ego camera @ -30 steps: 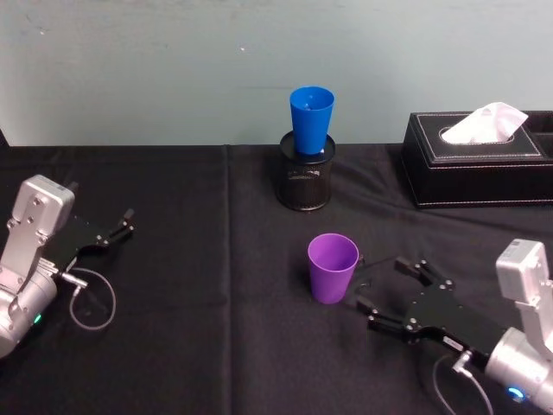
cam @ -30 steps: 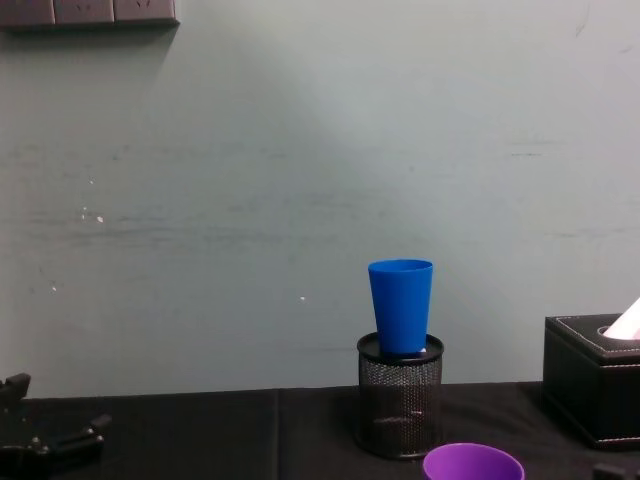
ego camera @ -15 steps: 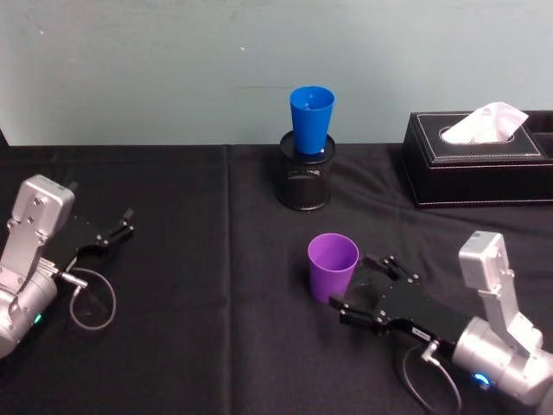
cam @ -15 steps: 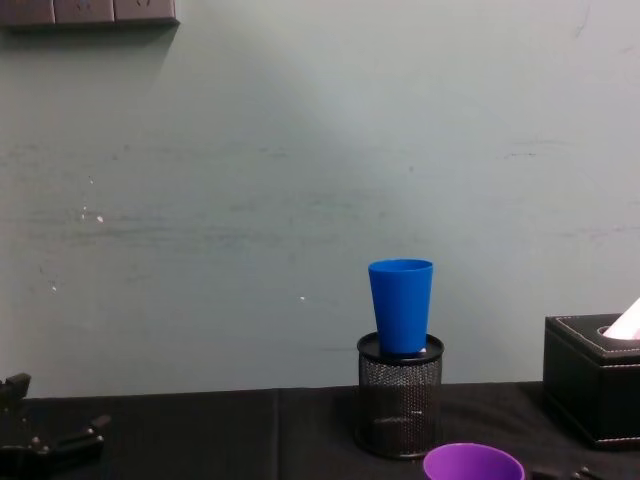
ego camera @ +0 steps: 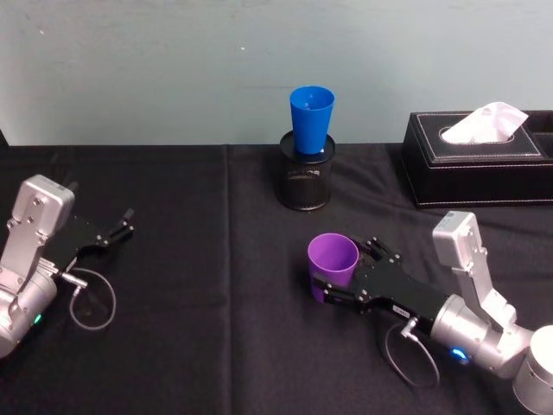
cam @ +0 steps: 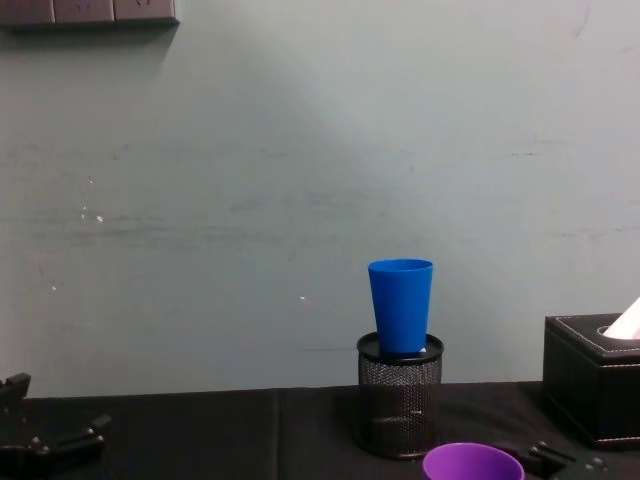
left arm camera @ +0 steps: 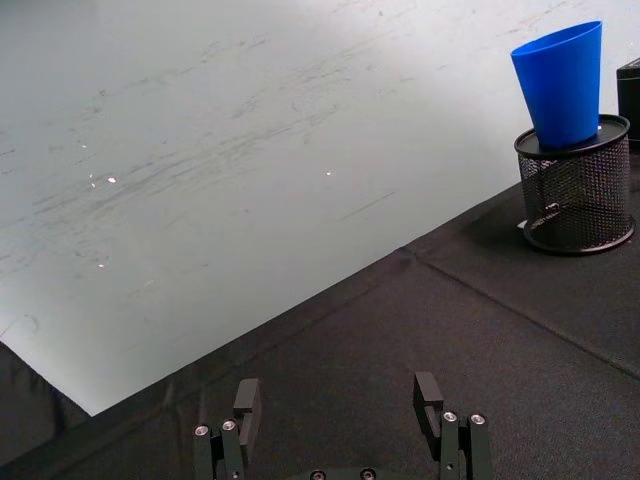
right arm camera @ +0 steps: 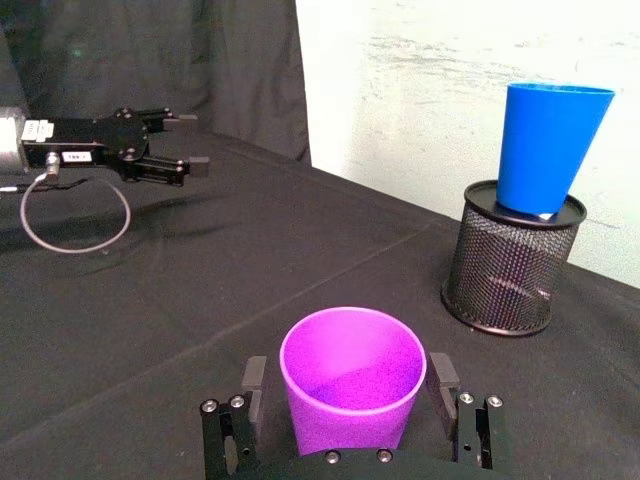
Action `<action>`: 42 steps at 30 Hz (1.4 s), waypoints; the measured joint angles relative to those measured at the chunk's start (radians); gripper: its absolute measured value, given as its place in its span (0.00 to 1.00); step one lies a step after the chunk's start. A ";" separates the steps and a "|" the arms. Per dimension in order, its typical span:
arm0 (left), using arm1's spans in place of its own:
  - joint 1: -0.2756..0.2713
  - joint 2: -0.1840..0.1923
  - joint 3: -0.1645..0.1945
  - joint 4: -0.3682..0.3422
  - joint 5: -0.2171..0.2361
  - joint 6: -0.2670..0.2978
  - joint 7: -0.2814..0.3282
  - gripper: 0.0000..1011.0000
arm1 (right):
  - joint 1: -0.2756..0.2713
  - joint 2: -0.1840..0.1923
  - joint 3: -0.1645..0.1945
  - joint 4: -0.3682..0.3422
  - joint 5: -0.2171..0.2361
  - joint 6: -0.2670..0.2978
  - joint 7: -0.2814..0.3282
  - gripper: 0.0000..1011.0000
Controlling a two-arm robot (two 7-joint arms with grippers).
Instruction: Pick up one cup with a gripper and tap it against the other cup.
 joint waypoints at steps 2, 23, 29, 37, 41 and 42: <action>0.000 0.000 0.000 0.000 0.000 0.000 0.000 0.99 | 0.012 -0.012 0.000 0.013 -0.005 0.000 0.005 0.99; 0.000 0.000 0.000 0.000 0.000 0.000 0.000 0.99 | 0.037 -0.065 0.014 0.063 -0.028 0.011 0.015 0.99; 0.000 0.000 0.000 0.000 0.000 0.000 0.000 0.99 | 0.034 -0.070 0.019 0.068 -0.028 0.011 0.015 0.99; 0.000 0.000 0.000 0.000 0.000 0.000 0.000 0.99 | 0.033 -0.075 0.020 0.074 -0.028 0.010 0.015 0.99; 0.000 0.000 0.000 0.000 0.000 0.000 0.000 0.99 | 0.033 -0.075 0.020 0.074 -0.028 0.010 0.015 0.99; 0.000 0.000 0.000 0.000 0.000 0.000 0.000 0.99 | 0.033 -0.074 0.020 0.074 -0.028 0.009 0.015 0.99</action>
